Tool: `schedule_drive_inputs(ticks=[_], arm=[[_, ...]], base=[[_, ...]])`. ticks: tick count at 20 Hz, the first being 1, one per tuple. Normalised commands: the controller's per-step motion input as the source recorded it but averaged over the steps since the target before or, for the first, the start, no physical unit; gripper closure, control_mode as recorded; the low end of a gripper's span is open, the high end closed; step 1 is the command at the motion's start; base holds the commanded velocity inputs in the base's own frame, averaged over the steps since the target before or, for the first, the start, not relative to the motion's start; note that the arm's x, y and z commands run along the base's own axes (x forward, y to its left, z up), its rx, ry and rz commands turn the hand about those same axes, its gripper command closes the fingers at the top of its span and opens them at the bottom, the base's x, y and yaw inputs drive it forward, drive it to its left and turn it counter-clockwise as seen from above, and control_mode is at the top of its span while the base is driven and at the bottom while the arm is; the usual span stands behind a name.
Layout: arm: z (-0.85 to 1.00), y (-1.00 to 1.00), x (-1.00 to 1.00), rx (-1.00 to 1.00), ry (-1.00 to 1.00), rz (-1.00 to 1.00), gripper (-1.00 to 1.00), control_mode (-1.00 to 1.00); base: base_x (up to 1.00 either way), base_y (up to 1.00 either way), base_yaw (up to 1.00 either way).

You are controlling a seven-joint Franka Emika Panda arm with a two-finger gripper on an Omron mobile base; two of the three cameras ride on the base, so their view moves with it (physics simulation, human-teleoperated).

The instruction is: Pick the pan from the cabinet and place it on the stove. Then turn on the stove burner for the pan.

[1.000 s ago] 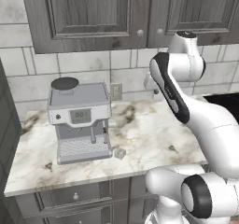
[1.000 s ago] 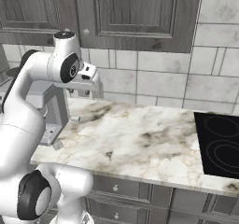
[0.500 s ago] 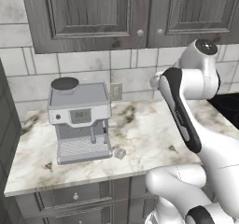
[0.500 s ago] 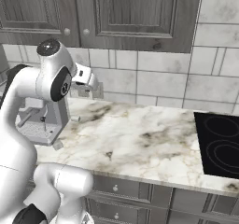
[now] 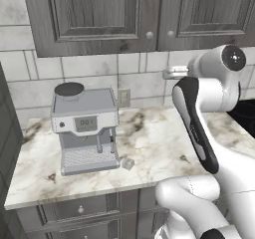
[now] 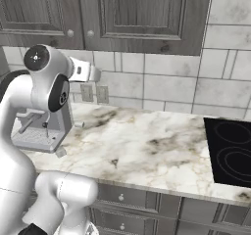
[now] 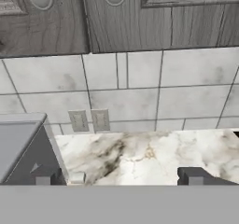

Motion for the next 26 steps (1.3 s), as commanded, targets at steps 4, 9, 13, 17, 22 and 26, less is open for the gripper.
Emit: schedule_drive_inputs(ticks=[4,9,13,17,22,26], arm=[[0.6,0.0,-0.07,0.0,-0.27,-0.02,-1.0,-1.0],[0.43,0.0,-0.07,0.0,-0.26,-0.01,-1.0,-1.0],[0.27,0.0,-0.06,0.0,-0.24,0.0,-1.0,-1.0],[0.13,0.0,-0.08,0.0,-0.22,0.0,-1.0,-1.0],[0.0,-0.01,0.18,0.0,0.01,-0.01,-1.0,-1.0],[0.0,-0.01,0.33,0.0,-0.05,0.0,-1.0,-1.0]], base=[[0.0,0.0,0.0],[0.0,0.0,0.0],[0.0,0.0,0.0],[0.0,0.0,0.0],[0.0,0.0,0.0],[0.0,0.0,0.0]])
